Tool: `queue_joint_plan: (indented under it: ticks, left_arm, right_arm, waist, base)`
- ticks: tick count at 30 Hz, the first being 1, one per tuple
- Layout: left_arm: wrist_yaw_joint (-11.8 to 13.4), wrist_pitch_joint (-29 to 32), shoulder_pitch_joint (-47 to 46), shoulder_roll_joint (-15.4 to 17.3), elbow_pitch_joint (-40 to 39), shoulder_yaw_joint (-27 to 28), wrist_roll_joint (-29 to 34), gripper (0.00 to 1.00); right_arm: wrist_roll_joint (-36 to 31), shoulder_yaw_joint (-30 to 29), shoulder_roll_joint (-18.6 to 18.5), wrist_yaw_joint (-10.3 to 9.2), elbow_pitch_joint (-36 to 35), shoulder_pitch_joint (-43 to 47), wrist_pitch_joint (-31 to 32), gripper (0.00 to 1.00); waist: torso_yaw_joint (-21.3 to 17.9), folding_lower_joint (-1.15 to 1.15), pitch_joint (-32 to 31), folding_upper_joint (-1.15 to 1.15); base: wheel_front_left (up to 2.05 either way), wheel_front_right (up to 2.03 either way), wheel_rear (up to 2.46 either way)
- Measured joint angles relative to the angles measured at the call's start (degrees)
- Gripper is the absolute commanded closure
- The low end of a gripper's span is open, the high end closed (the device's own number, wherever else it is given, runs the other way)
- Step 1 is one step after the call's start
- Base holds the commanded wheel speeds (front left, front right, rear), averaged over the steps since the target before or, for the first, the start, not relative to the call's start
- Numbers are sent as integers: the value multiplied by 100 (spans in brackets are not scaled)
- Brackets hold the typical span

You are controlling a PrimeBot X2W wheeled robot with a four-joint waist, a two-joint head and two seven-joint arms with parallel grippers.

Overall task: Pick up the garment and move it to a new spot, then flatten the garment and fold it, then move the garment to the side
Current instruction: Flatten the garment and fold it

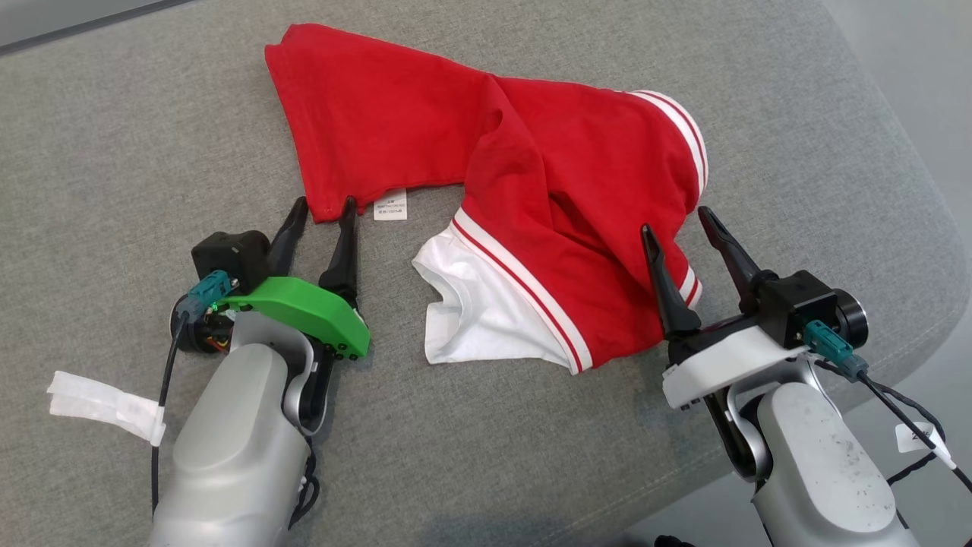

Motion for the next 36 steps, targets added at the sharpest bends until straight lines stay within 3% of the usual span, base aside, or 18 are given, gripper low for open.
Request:
queue_joint_plan:
  ticks: [4,14,26,30,31,32,36]
  left_arm:
    - [-8,12,-2,-33,-121,88,60,100]
    - [-18,29,537,-68,-1029,1102,257,100]
    - [-26,30,1600,-70,-966,2593,749,100]
    - [-26,31,1922,-71,-904,2814,827,100]
    - [-26,30,1989,-74,-904,2842,834,28]
    - [-26,30,2042,-73,-918,2862,825,0]
    - [-26,30,2229,-71,-1060,2770,791,0]
  right_arm:
    - [-9,1,-10,1,2,-4,0,0]
    - [-4,29,-170,0,255,144,0,0]
    - [80,119,-292,1,628,392,0,0]
    - [130,122,-307,1,671,461,0,0]
    - [142,120,-308,1,679,502,0,0]
    - [157,114,-309,1,690,538,0,0]
    - [198,9,-327,0,681,717,0,0]
  waist:
    - [60,0,-59,0]
    - [556,0,-346,0]
    - [1369,0,-874,0]
    - [1523,0,-1050,0]
    - [1557,0,-1092,0]
    - [1587,0,-1132,0]
    - [1675,0,-1249,0]
  base:
    - [0,0,0]
    - [0,0,0]
    - [0,0,0]
    - [0,0,0]
    - [0,0,0]
    - [0,0,0]
    - [0,0,0]
